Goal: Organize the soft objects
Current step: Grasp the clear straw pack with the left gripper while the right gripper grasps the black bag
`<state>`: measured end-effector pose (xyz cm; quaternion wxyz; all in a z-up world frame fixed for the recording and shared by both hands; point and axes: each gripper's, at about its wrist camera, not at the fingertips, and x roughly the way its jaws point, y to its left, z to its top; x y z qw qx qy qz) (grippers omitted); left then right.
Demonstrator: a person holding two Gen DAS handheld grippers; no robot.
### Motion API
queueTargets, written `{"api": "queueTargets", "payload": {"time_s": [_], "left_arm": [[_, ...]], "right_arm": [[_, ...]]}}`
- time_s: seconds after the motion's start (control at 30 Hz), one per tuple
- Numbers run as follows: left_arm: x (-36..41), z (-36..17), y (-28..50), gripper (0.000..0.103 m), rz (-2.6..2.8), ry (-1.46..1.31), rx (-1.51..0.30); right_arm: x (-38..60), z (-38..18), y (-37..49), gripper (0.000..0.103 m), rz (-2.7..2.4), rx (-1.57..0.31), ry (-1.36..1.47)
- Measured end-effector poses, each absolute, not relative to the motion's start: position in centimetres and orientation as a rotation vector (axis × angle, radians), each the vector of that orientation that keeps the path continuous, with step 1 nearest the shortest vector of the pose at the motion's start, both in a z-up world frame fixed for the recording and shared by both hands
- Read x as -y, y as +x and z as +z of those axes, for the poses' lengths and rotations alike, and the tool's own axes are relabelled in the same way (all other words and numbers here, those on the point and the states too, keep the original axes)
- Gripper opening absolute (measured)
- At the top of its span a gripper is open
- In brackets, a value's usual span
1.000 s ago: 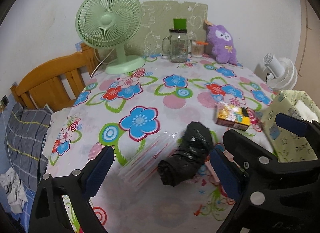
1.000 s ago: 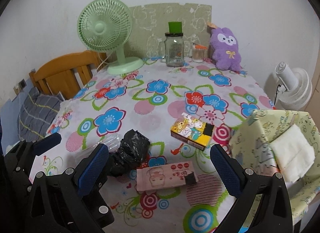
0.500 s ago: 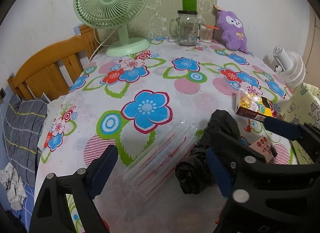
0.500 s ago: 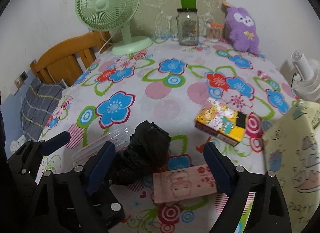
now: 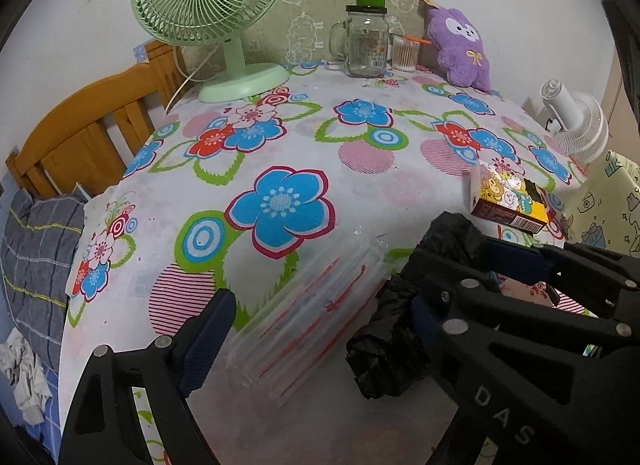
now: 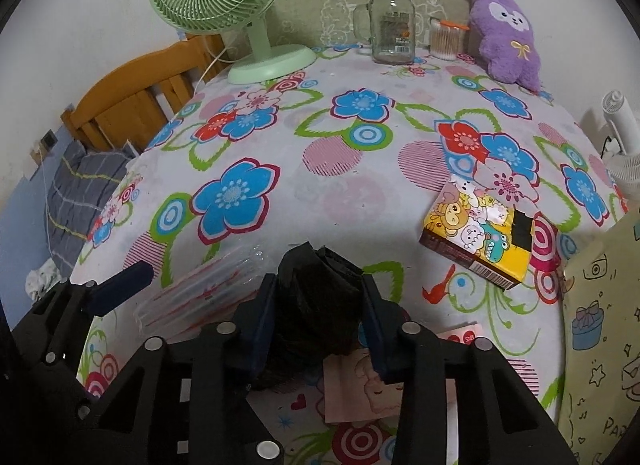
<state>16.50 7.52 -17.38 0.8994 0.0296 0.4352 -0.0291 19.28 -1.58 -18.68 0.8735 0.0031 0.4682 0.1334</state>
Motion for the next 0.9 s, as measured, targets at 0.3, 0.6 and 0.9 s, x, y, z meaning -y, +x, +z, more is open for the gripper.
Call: {"api": "queueTargets", "payload": {"time_s": [0.3,0.6,0.9], "left_arm": [[-7.5,-17.0,16.9,0.091,-0.073,0.033,-0.893],[-7.4,-17.8,17.1,0.091,-0.08,0.059,-0.903],[-6.9,-18.4,17.0,0.065,-0.141,0.073,-0.915]], "right_arm": [[2.5,-17.8,19.2,0.039,0.209,-0.922,-0.023],[3.7,-17.2,19.8,0.039,0.138,-0.891,-0.011],[3.6,-17.6,19.8,0.039,0.132,-0.893,-0.022]]}}
